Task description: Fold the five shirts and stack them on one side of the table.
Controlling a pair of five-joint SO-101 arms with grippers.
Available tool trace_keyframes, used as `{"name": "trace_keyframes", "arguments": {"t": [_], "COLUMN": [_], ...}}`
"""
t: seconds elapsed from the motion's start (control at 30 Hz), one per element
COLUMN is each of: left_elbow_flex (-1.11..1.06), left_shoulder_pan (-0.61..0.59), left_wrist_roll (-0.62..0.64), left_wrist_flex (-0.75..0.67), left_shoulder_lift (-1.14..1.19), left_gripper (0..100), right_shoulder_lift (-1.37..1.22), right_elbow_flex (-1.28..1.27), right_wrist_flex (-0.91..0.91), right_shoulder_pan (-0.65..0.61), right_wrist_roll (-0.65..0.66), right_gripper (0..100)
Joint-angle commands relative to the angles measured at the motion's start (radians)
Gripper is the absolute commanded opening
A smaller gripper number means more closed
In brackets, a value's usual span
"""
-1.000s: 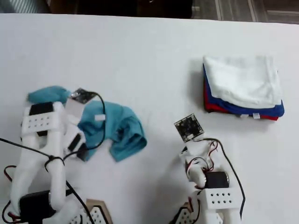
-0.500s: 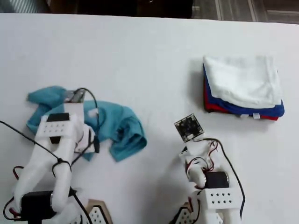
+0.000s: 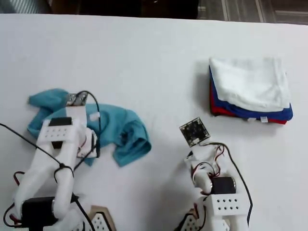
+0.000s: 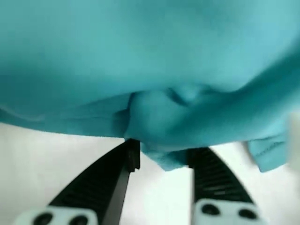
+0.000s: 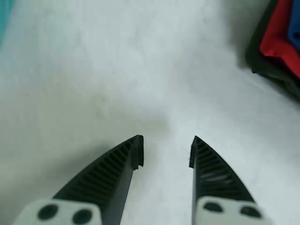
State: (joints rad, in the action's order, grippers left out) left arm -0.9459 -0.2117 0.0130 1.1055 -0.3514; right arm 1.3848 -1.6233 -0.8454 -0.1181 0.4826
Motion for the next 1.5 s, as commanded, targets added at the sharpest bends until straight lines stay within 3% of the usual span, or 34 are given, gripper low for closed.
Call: {"name": "trace_keyframes", "arguments": {"t": [0.0, 0.2, 0.37, 0.57, 0.7, 0.83, 0.97, 1.1, 1.27, 1.47], "left_elbow_flex": [0.004, 0.016, 0.113, 0.36, 0.527, 0.602, 0.599, 0.61, 0.608, 0.599], "left_shoulder_pan": [0.006, 0.005, -0.012, -0.265, -0.443, -0.516, -0.523, -0.523, -0.572, -0.635], "left_wrist_roll": [-0.017, -0.025, -0.221, -0.554, -0.559, -0.562, -0.562, -0.563, -0.555, -0.551], "left_wrist_flex": [-0.026, -0.02, 0.149, 0.321, 0.295, 0.29, 0.29, 0.281, 0.187, 0.118], "left_shoulder_lift": [-0.026, -0.037, -0.037, -0.037, -0.037, -0.028, -0.028, -0.034, -0.032, -0.028], "left_gripper": [3, 3, 3, 3, 3, 3, 3, 3, 3, 3], "right_shoulder_lift": [0.022, 0.022, 0.022, 0.022, 0.022, 0.002, -0.067, -0.216, -0.438, -0.687], "right_elbow_flex": [0.006, 0.006, 0.006, 0.008, 0.014, 0.087, 0.285, 0.466, 0.603, 0.666], "right_wrist_flex": [0.008, 0.01, 0.012, 0.012, 0.012, -0.024, -0.137, -0.183, -0.176, -0.093], "right_shoulder_pan": [-0.004, -0.004, -0.002, -0.001, -0.001, -0.03, -0.136, -0.315, -0.536, -0.674], "right_wrist_roll": [-0.002, -0.002, -0.002, -0.003, -0.058, -0.083, -0.164, -0.178, -0.172, -0.172], "right_gripper": [16.3, 16.3, 16.3, 16.6, 16.6, 18.3, 26.9, 26.9, 26.9, 26.9]}}
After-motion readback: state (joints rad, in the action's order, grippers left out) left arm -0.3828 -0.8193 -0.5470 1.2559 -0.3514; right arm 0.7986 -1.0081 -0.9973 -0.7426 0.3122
